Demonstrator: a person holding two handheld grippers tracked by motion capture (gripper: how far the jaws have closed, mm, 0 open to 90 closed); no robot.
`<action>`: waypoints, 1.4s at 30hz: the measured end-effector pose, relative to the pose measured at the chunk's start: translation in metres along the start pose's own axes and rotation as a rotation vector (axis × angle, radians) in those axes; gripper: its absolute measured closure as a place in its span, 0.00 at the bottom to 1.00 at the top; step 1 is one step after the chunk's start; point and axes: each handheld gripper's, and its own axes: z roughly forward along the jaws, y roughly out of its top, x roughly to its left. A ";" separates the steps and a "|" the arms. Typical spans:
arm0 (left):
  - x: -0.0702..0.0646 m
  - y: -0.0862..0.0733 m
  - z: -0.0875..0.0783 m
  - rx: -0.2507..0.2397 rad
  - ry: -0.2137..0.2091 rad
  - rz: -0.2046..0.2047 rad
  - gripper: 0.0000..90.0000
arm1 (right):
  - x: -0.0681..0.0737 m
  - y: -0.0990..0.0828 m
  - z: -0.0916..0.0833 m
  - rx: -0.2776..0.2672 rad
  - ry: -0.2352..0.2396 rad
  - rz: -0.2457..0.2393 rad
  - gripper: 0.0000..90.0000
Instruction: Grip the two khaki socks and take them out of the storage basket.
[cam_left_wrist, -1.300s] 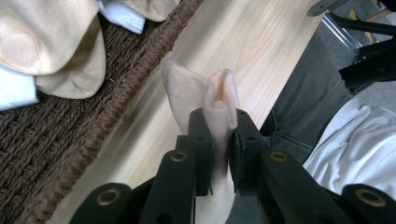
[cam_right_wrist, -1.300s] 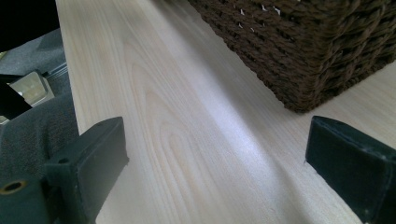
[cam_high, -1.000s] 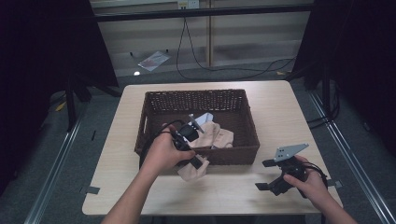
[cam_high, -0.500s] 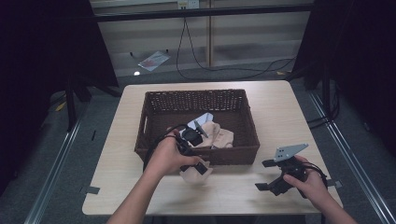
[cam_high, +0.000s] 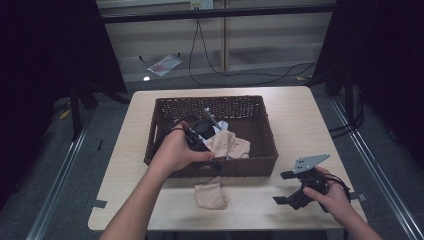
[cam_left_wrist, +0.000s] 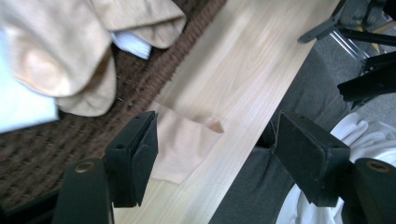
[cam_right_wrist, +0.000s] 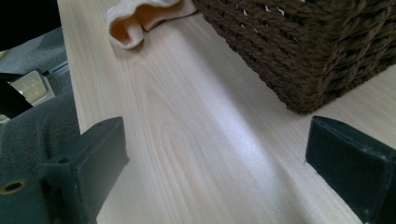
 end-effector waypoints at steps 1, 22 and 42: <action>0.002 0.003 -0.004 -0.009 0.011 -0.007 0.30 | 0.000 0.000 0.000 0.002 -0.004 -0.002 0.06; 0.058 0.025 0.022 -0.102 0.097 -0.108 0.14 | 0.001 0.000 0.001 0.007 -0.001 -0.008 0.06; 0.094 0.034 0.069 -0.119 0.101 -0.192 0.13 | 0.000 0.000 0.002 0.006 0.002 -0.012 0.06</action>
